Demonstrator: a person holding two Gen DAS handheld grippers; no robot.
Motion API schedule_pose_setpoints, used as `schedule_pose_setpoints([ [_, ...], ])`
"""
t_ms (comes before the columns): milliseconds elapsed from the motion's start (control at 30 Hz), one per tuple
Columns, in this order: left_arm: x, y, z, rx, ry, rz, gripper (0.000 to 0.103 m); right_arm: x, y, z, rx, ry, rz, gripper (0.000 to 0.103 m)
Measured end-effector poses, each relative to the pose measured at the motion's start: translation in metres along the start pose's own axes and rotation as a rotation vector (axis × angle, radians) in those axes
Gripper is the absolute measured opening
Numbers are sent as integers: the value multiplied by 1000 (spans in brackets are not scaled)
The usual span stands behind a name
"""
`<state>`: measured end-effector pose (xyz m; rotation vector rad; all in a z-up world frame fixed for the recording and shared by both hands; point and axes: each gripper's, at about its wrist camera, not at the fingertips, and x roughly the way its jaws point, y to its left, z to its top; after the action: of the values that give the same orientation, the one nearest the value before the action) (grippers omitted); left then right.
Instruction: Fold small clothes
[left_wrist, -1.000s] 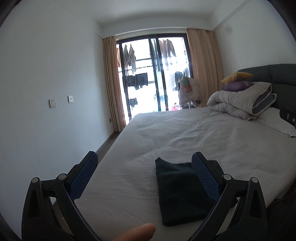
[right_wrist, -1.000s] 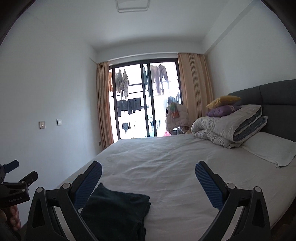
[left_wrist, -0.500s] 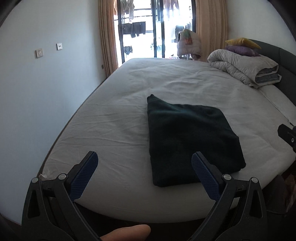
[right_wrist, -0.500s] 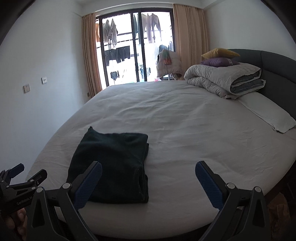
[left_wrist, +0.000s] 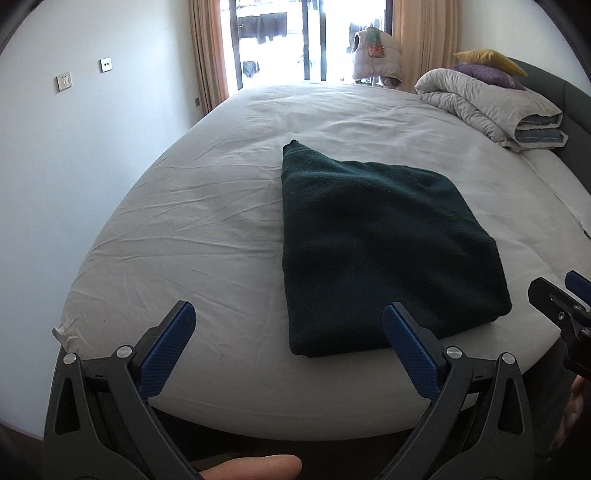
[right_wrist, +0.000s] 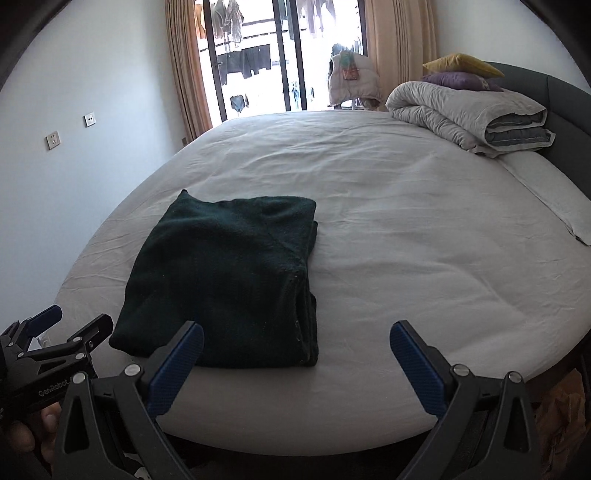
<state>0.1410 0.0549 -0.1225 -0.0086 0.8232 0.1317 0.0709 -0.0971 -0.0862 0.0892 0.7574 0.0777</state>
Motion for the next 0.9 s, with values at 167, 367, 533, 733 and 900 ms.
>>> schedule_pose_setpoints([
  [167,12,1,-1,-6,25,4,103,7,7,-2,-30,30,-7,103],
  [367,23,-1,-2,-7,43,4,103,17,6,-3,-20,74,-7,103],
  [533,21,-1,-4,-13,47,6,103,20,7,-5,-24,96,-9,103],
  [733,22,-2,-4,-20,49,1,103,20,6,-5,-20,107,-9,103],
  [900,21,-4,-5,-23,51,0,103,20,5,-3,-22,109,-9,103],
])
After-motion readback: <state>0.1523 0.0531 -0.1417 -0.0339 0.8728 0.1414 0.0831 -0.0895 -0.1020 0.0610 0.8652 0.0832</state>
